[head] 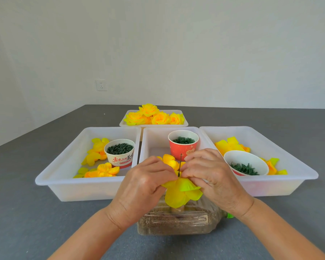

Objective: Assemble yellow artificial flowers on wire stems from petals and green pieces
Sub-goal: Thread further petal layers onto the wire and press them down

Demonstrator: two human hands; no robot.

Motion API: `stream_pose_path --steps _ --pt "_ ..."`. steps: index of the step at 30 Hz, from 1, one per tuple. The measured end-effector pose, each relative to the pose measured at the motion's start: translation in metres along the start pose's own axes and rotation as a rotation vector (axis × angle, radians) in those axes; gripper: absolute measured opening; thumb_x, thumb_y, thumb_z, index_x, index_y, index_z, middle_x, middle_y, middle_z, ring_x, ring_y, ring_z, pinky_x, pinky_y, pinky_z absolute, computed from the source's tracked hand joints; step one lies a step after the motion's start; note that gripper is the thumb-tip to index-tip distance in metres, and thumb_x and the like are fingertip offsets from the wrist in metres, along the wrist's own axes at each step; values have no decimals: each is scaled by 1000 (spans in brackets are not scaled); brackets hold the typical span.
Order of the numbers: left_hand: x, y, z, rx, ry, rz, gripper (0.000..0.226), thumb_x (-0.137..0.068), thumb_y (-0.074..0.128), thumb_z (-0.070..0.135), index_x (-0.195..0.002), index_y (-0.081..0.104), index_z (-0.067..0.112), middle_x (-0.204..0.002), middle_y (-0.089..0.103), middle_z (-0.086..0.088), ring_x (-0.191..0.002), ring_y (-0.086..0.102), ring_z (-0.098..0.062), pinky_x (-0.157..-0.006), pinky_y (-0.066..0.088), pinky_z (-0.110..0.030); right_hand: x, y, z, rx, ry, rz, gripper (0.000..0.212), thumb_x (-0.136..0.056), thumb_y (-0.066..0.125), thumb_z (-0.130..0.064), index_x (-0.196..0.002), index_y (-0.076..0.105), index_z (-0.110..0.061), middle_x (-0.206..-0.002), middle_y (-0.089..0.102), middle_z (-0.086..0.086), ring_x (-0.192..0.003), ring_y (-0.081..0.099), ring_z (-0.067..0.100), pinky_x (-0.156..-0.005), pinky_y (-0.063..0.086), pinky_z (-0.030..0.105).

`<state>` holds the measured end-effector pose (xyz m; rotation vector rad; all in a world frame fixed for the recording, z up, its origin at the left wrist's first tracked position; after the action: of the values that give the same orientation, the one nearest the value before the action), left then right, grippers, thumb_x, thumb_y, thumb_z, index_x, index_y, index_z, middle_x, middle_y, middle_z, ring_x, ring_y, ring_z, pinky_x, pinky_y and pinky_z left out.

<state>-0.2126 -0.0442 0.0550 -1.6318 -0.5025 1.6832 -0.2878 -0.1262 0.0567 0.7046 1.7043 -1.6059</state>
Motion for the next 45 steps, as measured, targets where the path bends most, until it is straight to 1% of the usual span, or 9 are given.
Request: stream_pose_path --steps 8,12,15,22,27,31,39,41,45 --pt "2 3 5 -31 23 -42 26 -63 63 -7 -82 73 8 -86 70 2 -77 62 -24 -66 52 -31 2 4 -1 5 -6 -32 10 -81 66 -13 -75 73 -16 -86 71 -10 -93 63 20 -85 38 37" --pt "2 0 6 -13 -5 -19 17 -73 64 3 -85 74 9 -88 70 2 -79 62 -22 -68 51 -31 2 6 1 -25 21 -44 9 -76 68 -8 -74 73 -15 -84 70 -11 -92 64 20 -84 41 39" --pt "1 -1 4 8 -61 4 16 -79 63 20 -87 74 12 -89 69 4 -82 61 -18 -73 50 -29 2 6 4 -60 48 -50 9 -76 67 -9 -74 73 -15 -82 70 -11 -92 64 19 -84 41 39" --pt "4 4 -3 -18 -209 46 26 -68 61 35 -80 73 16 -87 68 6 -78 61 -18 -72 45 -26 3 9 7 -107 105 -85 8 -76 67 -10 -76 74 -15 -83 71 -12 -95 62 17 -88 38 38" --pt "6 7 -3 -42 -216 65 24 -67 61 34 -79 72 16 -86 67 7 -79 60 -17 -70 50 -32 2 8 7 -132 119 -89 8 -75 67 -8 -75 74 -13 -83 72 -10 -94 63 21 -85 45 45" --pt "8 8 0 -82 -179 81 19 -68 65 29 -81 71 17 -88 66 8 -81 59 -17 -74 45 -31 1 9 9 -174 154 -102 10 -72 67 -6 -75 75 -12 -83 72 -8 -95 62 23 -84 45 51" --pt "10 9 7 -130 -101 59 21 -70 63 30 -83 72 16 -89 67 8 -83 60 -18 -75 42 -29 5 16 18 -267 336 -183 29 -66 53 -5 -81 76 -15 -86 71 -14 -109 54 13 -95 40 46" --pt "11 9 8 -136 -89 39 24 -71 64 34 -84 72 16 -91 67 7 -84 60 -18 -76 42 -29 7 18 22 -306 395 -194 25 -70 53 -12 -80 76 -15 -87 71 -14 -111 52 10 -96 39 45" --pt "13 5 12 -111 -78 53 27 -73 64 38 -85 73 16 -92 66 6 -86 58 -17 -77 41 -28 6 23 24 -348 458 -187 4 -79 72 -13 -78 76 -14 -85 72 -11 -108 52 8 -95 41 35"
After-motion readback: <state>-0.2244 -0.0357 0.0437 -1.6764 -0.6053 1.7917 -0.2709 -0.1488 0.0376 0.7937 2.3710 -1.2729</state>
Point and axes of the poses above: each hand's wrist, its own x-axis away from the middle knuckle, its own y-axis out of the palm, z = x × y, the point moved 9 cm from there along -x, towards the middle knuckle
